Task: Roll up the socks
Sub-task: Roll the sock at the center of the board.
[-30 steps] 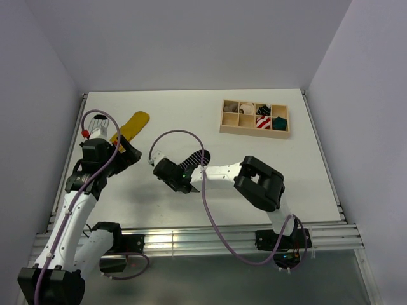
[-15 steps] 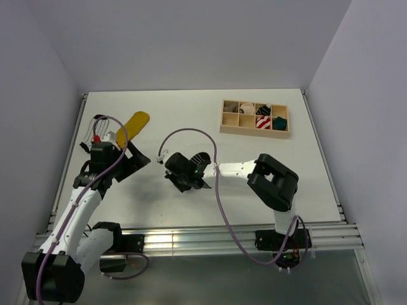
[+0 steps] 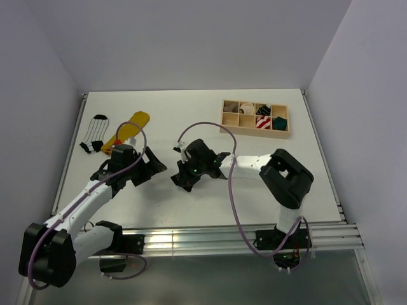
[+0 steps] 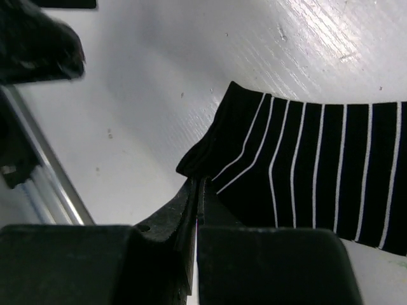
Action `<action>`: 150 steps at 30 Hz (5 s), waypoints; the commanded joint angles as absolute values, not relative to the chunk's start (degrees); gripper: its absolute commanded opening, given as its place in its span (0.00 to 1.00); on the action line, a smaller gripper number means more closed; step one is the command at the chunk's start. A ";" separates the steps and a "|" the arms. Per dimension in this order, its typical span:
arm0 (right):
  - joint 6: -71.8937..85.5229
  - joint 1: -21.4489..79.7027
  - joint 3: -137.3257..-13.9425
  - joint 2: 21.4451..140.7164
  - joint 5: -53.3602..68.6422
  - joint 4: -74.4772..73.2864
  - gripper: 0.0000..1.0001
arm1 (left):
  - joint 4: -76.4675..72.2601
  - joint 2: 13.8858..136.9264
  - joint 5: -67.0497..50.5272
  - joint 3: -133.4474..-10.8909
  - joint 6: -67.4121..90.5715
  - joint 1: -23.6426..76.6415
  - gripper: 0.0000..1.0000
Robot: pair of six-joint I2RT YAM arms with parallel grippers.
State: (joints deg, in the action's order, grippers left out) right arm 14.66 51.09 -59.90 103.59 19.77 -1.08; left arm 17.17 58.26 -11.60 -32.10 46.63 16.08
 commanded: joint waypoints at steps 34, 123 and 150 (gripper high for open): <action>56.58 28.83 -40.34 117.50 54.67 46.91 0.00 | 7.56 77.25 -6.68 -35.42 51.59 31.99 0.81; 4.48 63.02 -49.31 98.27 -16.09 6.94 0.18 | 15.47 93.43 -3.25 -47.11 51.50 35.33 0.00; 23.99 35.51 -50.89 107.74 38.13 5.80 0.00 | 16.44 88.25 -1.76 -45.10 48.34 33.23 0.19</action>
State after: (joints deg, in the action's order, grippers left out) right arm 21.47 37.63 -49.60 104.66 33.56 7.90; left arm 14.79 91.55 -4.03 -46.81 49.21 34.54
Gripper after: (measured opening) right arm 0.011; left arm 0.153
